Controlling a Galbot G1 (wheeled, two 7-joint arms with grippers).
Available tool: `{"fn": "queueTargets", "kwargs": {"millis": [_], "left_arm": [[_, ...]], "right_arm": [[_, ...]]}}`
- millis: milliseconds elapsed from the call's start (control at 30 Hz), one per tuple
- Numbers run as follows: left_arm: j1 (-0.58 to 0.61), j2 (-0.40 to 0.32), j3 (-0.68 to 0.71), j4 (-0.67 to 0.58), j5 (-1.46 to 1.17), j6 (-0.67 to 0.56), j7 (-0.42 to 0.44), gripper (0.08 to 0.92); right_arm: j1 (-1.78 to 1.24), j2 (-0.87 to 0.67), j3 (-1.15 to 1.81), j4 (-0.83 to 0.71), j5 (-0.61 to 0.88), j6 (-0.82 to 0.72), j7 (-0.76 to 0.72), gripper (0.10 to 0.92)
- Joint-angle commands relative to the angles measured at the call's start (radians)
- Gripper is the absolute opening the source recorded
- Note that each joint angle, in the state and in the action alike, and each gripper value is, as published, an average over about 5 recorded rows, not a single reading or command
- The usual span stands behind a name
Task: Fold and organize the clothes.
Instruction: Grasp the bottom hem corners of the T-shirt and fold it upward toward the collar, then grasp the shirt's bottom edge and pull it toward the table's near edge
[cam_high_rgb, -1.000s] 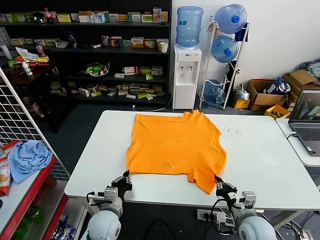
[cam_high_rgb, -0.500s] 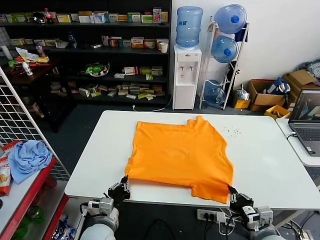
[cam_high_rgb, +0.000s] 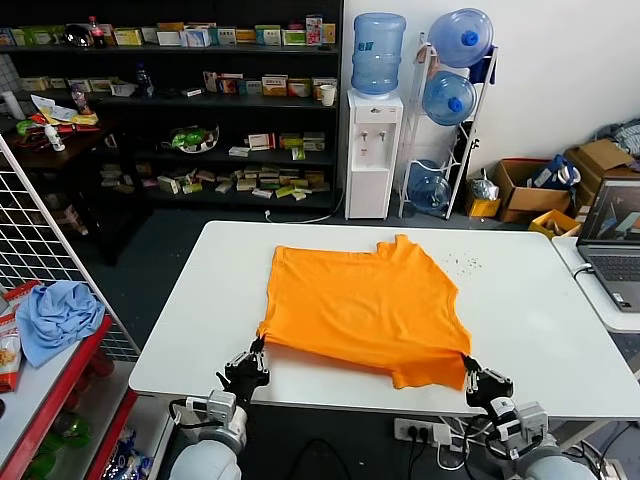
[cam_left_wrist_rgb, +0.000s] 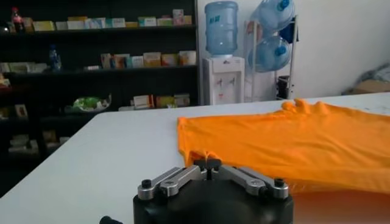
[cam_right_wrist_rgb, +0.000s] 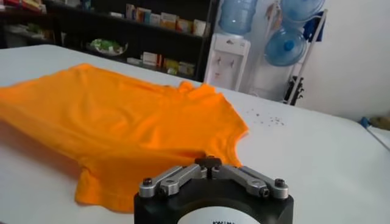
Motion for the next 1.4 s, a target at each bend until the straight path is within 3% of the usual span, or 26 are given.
{"fn": "queueTargets", "kwargs": {"millis": [33, 467, 733, 867, 1133, 1400], "left_arm": [[-0.147, 0.017, 0.033, 0.154, 0.001, -0.049, 0.005, 0.096], [-0.287, 0.039, 0.097, 0.277, -0.049, -0.034, 0.006, 0.096], [-0.289, 0.040, 0.105, 0.284, -0.052, -0.041, 0.025, 0.096], [-0.249, 0.061, 0.102, 0.244, -0.065, -0.036, 0.030, 0.148], [-0.157, 0.105, 0.089, 0.152, -0.150, 0.019, 0.019, 0.378], [-0.154, 0.099, 0.085, 0.173, -0.189, 0.047, 0.015, 0.620]], "right_arm": [[0.212, -0.044, -0.069, -0.182, -0.030, 0.070, -0.032, 0.124], [0.440, -0.013, -0.221, -0.360, 0.044, 0.026, -0.046, 0.124], [0.488, 0.015, -0.247, -0.412, 0.102, -0.036, -0.038, 0.149], [0.457, 0.002, -0.239, -0.350, 0.155, -0.109, -0.035, 0.250], [0.274, -0.067, -0.152, -0.141, 0.224, -0.261, -0.011, 0.483], [0.176, -0.074, -0.061, -0.128, 0.219, -0.276, -0.001, 0.717]]}}
